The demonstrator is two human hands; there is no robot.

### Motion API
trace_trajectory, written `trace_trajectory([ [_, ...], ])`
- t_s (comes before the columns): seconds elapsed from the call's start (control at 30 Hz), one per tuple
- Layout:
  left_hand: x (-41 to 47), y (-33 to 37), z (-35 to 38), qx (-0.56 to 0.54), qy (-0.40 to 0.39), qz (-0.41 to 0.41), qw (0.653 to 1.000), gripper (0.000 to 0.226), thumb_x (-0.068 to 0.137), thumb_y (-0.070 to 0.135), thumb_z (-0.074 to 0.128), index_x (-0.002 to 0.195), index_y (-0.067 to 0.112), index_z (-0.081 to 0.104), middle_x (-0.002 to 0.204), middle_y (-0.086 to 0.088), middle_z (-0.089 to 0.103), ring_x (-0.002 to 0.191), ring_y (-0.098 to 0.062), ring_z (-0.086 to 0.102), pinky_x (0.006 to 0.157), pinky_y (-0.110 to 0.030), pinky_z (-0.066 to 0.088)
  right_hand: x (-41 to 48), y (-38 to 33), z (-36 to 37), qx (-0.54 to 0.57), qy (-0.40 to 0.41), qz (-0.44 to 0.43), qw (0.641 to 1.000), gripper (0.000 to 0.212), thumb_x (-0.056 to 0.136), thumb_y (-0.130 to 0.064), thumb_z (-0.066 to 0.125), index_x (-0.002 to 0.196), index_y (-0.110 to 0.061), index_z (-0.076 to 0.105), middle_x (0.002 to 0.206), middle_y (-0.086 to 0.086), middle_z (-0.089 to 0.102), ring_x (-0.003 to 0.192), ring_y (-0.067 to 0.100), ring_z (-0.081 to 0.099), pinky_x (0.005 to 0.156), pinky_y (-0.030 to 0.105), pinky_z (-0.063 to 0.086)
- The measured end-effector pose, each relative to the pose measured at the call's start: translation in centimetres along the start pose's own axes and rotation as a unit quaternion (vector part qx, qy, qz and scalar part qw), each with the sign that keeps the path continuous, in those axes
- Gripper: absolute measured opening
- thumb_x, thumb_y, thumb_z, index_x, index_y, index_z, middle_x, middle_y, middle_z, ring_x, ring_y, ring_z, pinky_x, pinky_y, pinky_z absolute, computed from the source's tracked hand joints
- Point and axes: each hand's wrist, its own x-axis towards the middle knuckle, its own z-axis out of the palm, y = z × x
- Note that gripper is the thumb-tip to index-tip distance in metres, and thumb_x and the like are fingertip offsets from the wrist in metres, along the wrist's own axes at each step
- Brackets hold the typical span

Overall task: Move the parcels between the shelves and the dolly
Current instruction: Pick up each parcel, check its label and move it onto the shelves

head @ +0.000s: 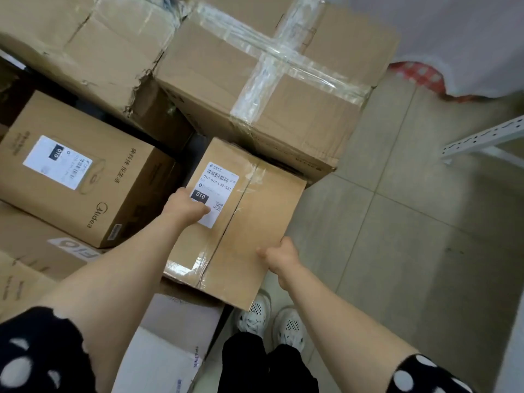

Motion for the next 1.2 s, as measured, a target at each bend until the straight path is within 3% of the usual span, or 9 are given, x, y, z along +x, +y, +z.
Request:
trace_trajectory([
  [0.3,2.4,-1.5,2.1,0.000,-0.050,0.013,0.999,0.044,0.084,0.005,0.069,0.123,0.007,0.049,0.126,-0.014,0.057,0.117,-0.031,0.054,0.087,-0.037,0.045,1.7,1.0,0.2,-0.015,-0.031,0.012,0.999,0.047,0.084,0.001,0.064,0.125,0.001,0.042,0.123,0.015,0.056,0.095,0.020,0.052,0.067,0.026,0.043],
  [0.37,3.2,-2.0,2.3,-0.001,-0.052,0.011,0.999,0.049,0.083,0.006,0.070,0.126,0.008,0.046,0.125,-0.013,0.056,0.116,-0.031,0.054,0.084,-0.036,0.045,1.9,1.1,0.6,-0.016,-0.037,0.015,0.999,0.045,0.084,0.002,0.062,0.125,0.000,0.042,0.122,0.014,0.056,0.093,0.020,0.051,0.057,0.021,0.040],
  [0.47,4.1,-2.1,2.4,0.008,-0.053,0.022,0.998,0.060,0.082,0.008,0.072,0.132,0.009,0.039,0.126,-0.013,0.053,0.117,-0.031,0.054,0.083,-0.036,0.047,2.3,1.4,1.3,-0.014,-0.039,0.014,0.999,0.045,0.084,0.003,0.060,0.125,-0.001,0.043,0.117,0.012,0.057,0.092,0.020,0.052,0.056,0.019,0.038],
  [0.7,4.7,-2.5,3.0,0.086,-0.040,0.045,0.994,0.093,0.074,0.015,0.079,0.145,0.007,0.020,0.137,-0.014,0.037,0.127,-0.033,0.041,0.104,-0.047,0.042,2.4,1.1,2.0,-0.037,-0.043,0.019,0.998,0.047,0.084,0.004,0.061,0.127,0.000,0.041,0.114,0.009,0.054,0.094,0.019,0.050,0.057,0.017,0.038],
  [0.77,4.0,-2.5,3.1,0.114,-0.024,0.054,0.992,0.094,0.073,0.020,0.080,0.145,0.007,0.020,0.139,-0.015,0.034,0.130,-0.033,0.036,0.106,-0.049,0.038,2.0,0.7,1.8,-0.046,-0.048,0.018,0.998,0.051,0.083,0.003,0.063,0.128,0.000,0.040,0.124,0.014,0.055,0.098,0.021,0.052,0.061,0.020,0.042],
  [0.9,0.8,-2.0,2.6,0.166,-0.027,0.070,0.983,0.091,0.078,0.027,0.075,0.148,0.012,0.019,0.144,-0.015,0.031,0.133,-0.034,0.032,0.107,-0.049,0.037,-0.3,-0.7,0.7,-0.079,-0.035,-0.009,0.996,0.058,0.082,0.002,0.066,0.132,0.000,0.037,0.127,0.014,0.054,0.114,0.026,0.054,0.088,0.026,0.043],
  [1.0,-3.3,-0.9,1.5,0.209,-0.049,0.092,0.972,0.091,0.082,0.029,0.068,0.152,0.019,0.013,0.147,-0.011,0.030,0.134,-0.033,0.031,0.106,-0.045,0.037,-3.9,-1.9,-0.8,-0.116,-0.028,-0.049,0.992,0.056,0.078,0.001,0.068,0.129,-0.004,0.044,0.125,0.011,0.058,0.114,0.025,0.056,0.094,0.027,0.045],
  [1.07,-6.7,0.1,0.3,0.226,-0.055,0.111,0.966,0.084,0.082,0.028,0.066,0.151,0.021,0.018,0.145,-0.009,0.034,0.132,-0.031,0.034,0.103,-0.044,0.040,-7.1,-3.1,-2.2,-0.156,-0.028,-0.074,0.985,0.056,0.079,-0.002,0.069,0.129,-0.005,0.045,0.122,0.008,0.057,0.114,0.024,0.056,0.088,0.022,0.043],
  [1.2,-14.3,2.3,-2.7,0.283,-0.055,0.156,0.945,0.078,0.082,0.027,0.060,0.149,0.023,0.021,0.147,-0.006,0.034,0.134,-0.027,0.033,0.103,-0.043,0.040,-14.4,-5.5,-5.7,-0.231,-0.017,-0.128,0.964,0.071,0.079,-0.015,0.075,0.139,-0.004,0.038,0.135,0.011,0.052,0.122,0.025,0.051,0.094,0.025,0.041],
])
